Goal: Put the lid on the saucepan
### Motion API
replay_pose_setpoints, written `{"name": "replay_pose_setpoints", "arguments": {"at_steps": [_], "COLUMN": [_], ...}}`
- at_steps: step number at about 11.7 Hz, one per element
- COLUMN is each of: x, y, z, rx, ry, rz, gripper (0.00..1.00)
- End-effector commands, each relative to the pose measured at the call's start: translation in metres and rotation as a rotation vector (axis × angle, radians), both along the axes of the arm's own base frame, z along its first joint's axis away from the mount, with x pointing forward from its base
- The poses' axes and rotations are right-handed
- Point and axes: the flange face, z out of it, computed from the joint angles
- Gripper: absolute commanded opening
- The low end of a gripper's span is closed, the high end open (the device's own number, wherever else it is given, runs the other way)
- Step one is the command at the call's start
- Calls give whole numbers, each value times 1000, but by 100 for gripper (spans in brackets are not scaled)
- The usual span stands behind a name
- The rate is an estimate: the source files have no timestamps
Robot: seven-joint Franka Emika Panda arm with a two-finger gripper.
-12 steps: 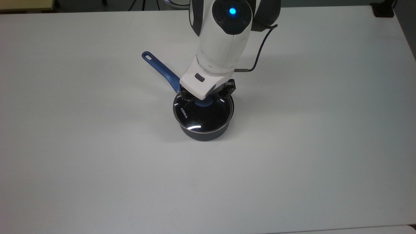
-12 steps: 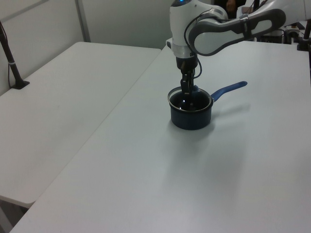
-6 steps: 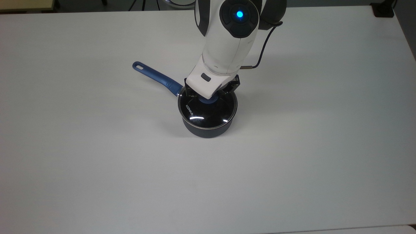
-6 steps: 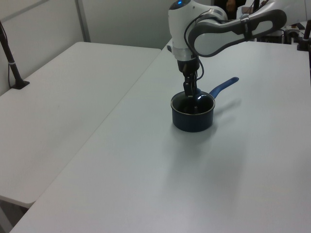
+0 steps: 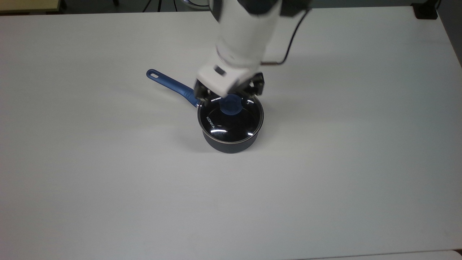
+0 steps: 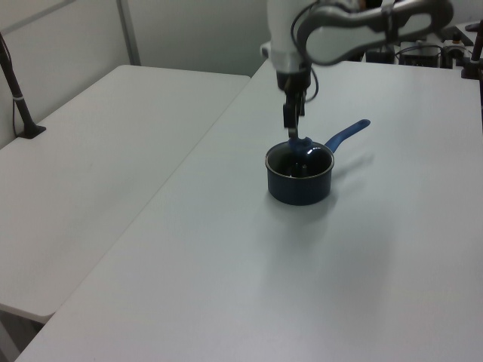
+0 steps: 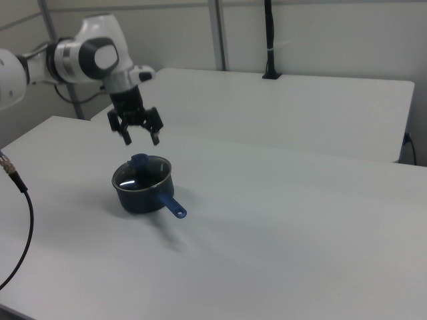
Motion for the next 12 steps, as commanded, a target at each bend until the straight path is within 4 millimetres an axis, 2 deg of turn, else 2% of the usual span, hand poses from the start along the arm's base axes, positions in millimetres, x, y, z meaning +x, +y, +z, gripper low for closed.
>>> {"name": "replay_pose_setpoints", "arguments": {"at_steps": [1,3,5,9,12], "x": [-46,-83,-103,-103,-100], "y": [-71,-122,-155,-182,-183], "z": [75,112,122,124,121], "rx": [102,59,56,55,55], "ry": [-31,-18,-21,-32,-28], "rz": [-70,-108,-115,-160,-166], "gripper": [100,100,100,100,100]}}
